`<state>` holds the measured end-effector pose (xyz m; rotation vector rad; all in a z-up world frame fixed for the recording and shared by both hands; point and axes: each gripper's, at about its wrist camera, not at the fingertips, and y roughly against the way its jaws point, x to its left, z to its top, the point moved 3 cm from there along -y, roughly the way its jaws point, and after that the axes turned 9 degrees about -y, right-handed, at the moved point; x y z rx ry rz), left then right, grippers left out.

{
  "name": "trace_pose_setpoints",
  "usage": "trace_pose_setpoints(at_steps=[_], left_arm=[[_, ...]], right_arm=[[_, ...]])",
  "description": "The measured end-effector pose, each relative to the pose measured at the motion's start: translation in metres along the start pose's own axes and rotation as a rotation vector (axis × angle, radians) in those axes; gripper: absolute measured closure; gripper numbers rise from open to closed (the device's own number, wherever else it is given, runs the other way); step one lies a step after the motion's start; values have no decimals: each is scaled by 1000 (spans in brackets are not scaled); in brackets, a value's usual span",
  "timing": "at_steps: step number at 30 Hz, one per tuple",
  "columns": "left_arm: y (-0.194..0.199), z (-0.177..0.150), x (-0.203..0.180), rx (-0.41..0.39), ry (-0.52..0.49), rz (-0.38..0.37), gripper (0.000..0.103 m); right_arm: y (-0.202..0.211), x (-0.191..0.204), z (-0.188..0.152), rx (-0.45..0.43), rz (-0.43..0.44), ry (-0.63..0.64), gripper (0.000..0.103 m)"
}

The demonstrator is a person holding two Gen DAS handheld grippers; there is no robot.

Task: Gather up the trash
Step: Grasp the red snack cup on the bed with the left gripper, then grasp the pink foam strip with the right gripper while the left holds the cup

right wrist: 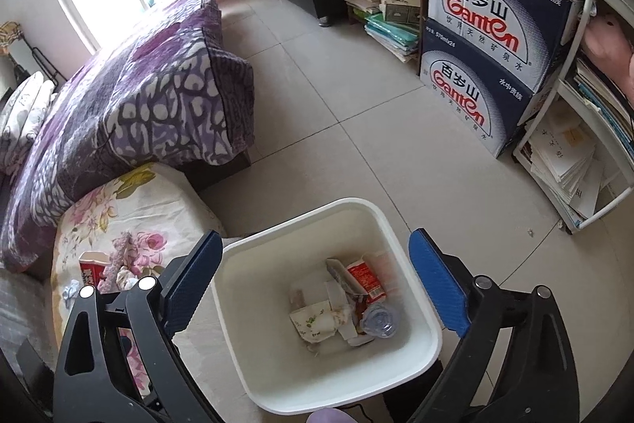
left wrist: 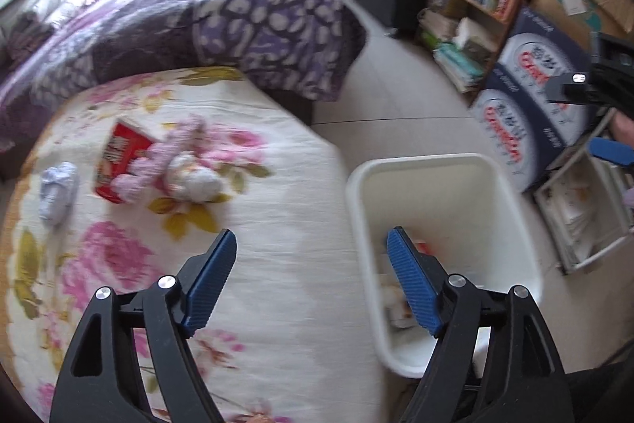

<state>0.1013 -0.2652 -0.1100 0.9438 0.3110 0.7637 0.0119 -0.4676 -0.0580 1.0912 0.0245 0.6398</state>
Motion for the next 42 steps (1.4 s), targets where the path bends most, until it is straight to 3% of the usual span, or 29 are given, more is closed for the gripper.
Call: trace_pose_setpoints(at_steps=[8,13,17,20,24,25,27,28,33,38,42], left_arm=[[0,34,122,7,37,203,26],[-26,52,186,97,11,279,26],[-65,47,198,206,-72,194,26],[-89,44,193,236,-123,151,26],[-116,41,198,265,-73,77,28],[-118,38,200,267,-53,62,33],[-117,28,205,262,6,4,58],[-113,22,209,248,29,14,62],[-60,-5,241,159,201,30,64],[36,-21,266,24,398,116,64],[96,-38,268,-52,481,180,63]], right_arm=[[-16,44,-9,75,59,39,12],[-33,61,-11,117,61,38,12],[-44,72,-13,125,34,52,12],[-52,80,-15,134,20,66,12],[-63,92,-22,147,5,95,12],[-65,95,-23,154,6,100,12],[-70,102,-29,175,13,118,12],[-73,107,-33,187,18,135,12],[-84,131,-56,230,51,208,12],[-102,181,-78,265,141,236,12],[-127,231,-88,299,154,234,12]])
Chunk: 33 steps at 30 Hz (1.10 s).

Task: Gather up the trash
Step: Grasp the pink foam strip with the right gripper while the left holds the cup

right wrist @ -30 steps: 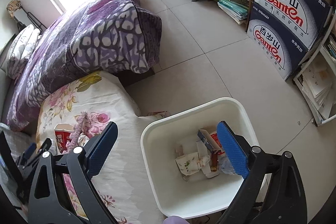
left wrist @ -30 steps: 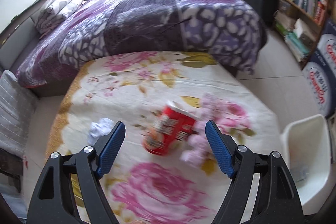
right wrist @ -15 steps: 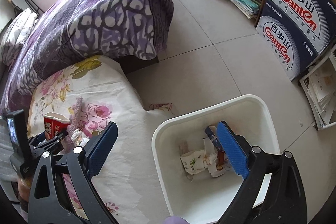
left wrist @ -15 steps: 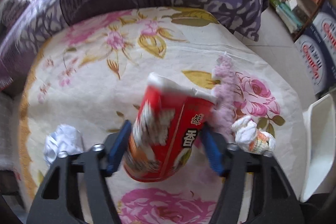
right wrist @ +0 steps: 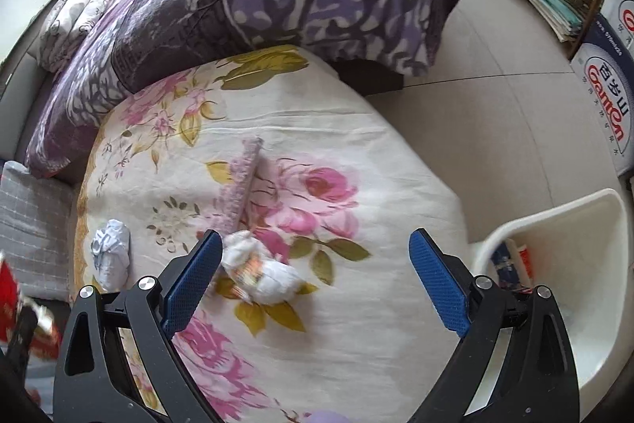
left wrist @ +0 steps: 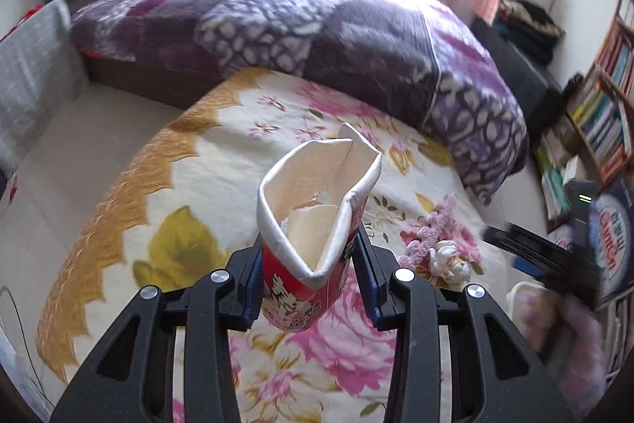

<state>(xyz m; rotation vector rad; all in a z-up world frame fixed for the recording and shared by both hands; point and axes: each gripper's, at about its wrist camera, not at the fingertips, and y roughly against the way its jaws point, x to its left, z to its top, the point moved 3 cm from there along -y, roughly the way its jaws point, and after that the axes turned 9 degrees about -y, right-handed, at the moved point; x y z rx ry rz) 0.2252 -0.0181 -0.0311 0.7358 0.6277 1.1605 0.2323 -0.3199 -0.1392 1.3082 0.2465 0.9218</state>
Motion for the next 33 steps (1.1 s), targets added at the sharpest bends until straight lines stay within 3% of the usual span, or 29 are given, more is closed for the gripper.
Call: trace_pose_setpoints(at_steps=[7,8,10,11,13,16,18,20,24,33], left_arm=[[21,-15,23,-31,41,82,63],[22,-15,26,-36,39,98,63],[24,-16,31,-44,41,116,63],[24,-16,33,-47,45,120,63],[26,-17,38,-55,52,126,63],[30,-18,45,-73,61,144,63],[31,-18,51,-83,77,155,63],[33,-18,57,-90,106,155,63],[43,-16,60,-130,136,153,63],[56,-12,33,-211,76,170,63]], right_arm=[[-52,58,-8,-54,-197,115,15],[-55,61,-11,-58,-210,133,22],[-63,69,-18,-49,-200,174,46],[-65,75,-23,-42,-161,186,64],[-62,82,-28,-62,-166,209,75],[-54,94,-36,-29,-30,221,93],[-32,100,-41,-22,118,232,92],[-9,108,-48,-38,204,267,92],[47,114,-61,-102,300,331,92],[119,93,-88,-238,282,354,92]])
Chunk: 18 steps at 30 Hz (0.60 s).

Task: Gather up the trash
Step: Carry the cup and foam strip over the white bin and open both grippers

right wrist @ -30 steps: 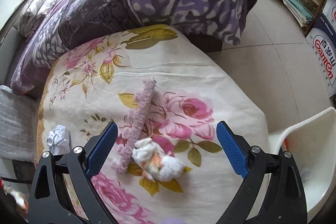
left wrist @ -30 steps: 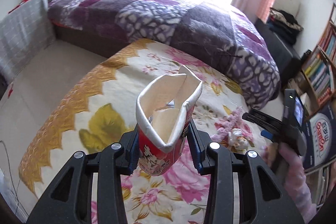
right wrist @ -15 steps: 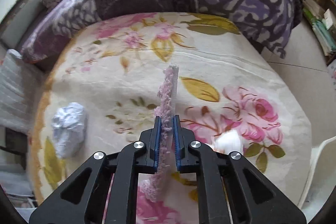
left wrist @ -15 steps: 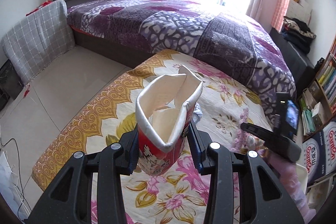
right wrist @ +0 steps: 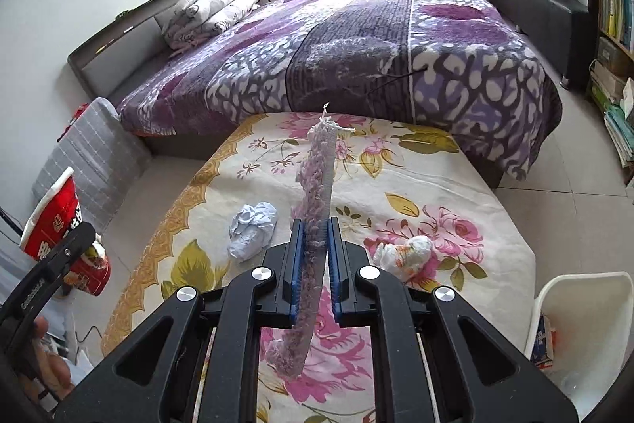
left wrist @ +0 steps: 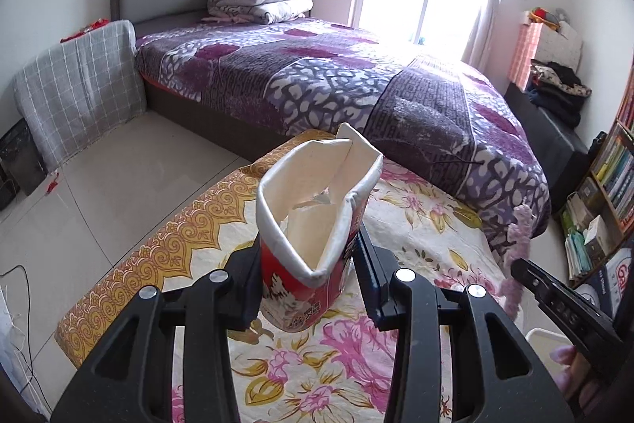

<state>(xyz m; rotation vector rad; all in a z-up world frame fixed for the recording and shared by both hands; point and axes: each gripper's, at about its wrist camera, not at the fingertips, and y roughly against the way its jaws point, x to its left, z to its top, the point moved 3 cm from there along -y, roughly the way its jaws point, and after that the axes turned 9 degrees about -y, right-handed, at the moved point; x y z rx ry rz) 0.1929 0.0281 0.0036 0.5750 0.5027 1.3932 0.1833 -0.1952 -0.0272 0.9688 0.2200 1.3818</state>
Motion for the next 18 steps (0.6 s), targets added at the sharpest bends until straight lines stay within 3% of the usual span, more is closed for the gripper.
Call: trace_pose_setpoints(at_steps=[4,9,18], left_arm=[[-1,-4,-13,3,-28,-8,63],[-4,-8,-29,9,-55,-23,63],[-5,-12,-65,8,-64,-68,63]], right_arm=[[16,-19,-12,-20,-51,-20,92],[27,-42,-19,-8,-45,-98,92],[50,-67,-16,-74,-103,-68,92]])
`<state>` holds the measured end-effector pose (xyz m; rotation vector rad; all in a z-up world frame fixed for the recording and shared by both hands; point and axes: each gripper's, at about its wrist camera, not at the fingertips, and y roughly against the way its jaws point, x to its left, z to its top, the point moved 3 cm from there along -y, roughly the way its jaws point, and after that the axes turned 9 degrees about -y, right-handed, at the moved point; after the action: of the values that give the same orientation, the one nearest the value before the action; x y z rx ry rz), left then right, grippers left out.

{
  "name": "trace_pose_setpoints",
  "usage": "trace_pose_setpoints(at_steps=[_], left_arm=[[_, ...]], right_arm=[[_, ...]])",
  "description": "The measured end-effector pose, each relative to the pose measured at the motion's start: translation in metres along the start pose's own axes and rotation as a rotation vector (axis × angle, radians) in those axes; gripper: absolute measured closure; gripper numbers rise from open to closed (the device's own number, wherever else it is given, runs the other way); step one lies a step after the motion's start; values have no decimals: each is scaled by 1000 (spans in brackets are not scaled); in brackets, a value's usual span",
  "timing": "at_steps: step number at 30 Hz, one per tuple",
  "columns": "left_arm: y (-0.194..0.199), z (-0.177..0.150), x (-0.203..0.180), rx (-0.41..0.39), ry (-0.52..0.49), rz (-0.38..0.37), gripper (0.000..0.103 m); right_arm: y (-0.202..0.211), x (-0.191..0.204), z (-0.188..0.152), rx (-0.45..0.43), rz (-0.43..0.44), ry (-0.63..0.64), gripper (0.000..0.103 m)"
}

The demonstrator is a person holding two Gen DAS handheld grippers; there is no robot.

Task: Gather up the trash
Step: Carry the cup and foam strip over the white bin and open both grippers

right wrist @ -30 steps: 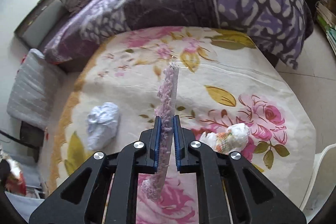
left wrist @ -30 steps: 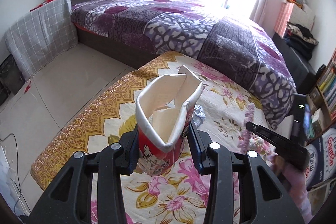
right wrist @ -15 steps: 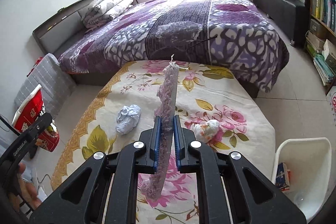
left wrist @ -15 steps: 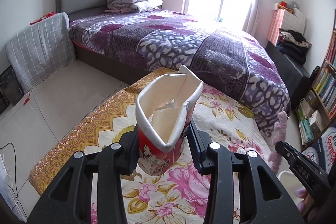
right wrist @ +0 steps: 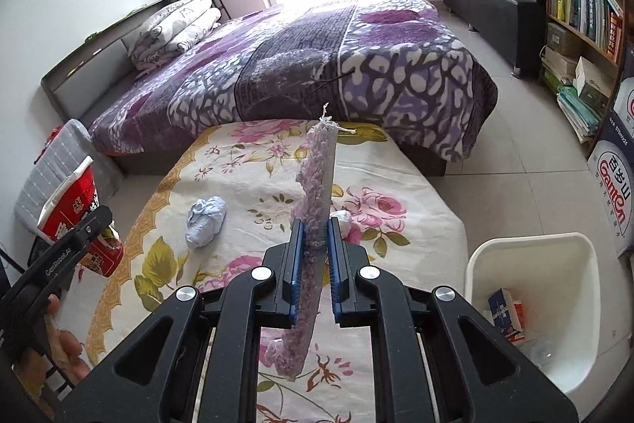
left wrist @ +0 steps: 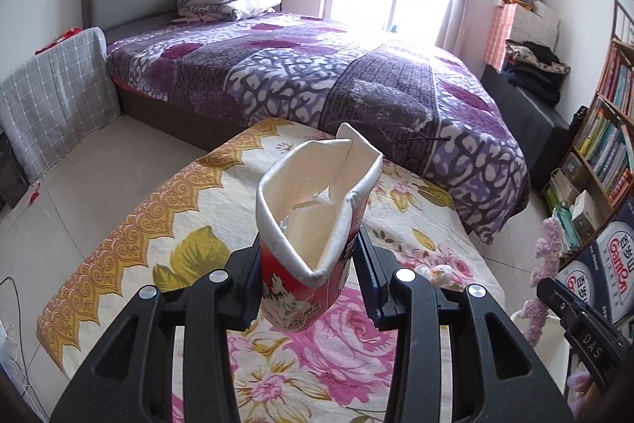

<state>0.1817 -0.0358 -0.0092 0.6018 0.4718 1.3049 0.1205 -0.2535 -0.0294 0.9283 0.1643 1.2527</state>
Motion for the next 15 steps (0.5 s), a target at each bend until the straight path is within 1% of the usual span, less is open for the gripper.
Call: trace_pose_setpoints(at_steps=[6,15], left_arm=[[5,-5,-38,-17,-62,-28,62],[5,-16,-82,-13,-148,-74,62]], right_arm=[[25,-34,8,-46,-44,-15,92],[47,-110,21,-61,-156,-146,91]])
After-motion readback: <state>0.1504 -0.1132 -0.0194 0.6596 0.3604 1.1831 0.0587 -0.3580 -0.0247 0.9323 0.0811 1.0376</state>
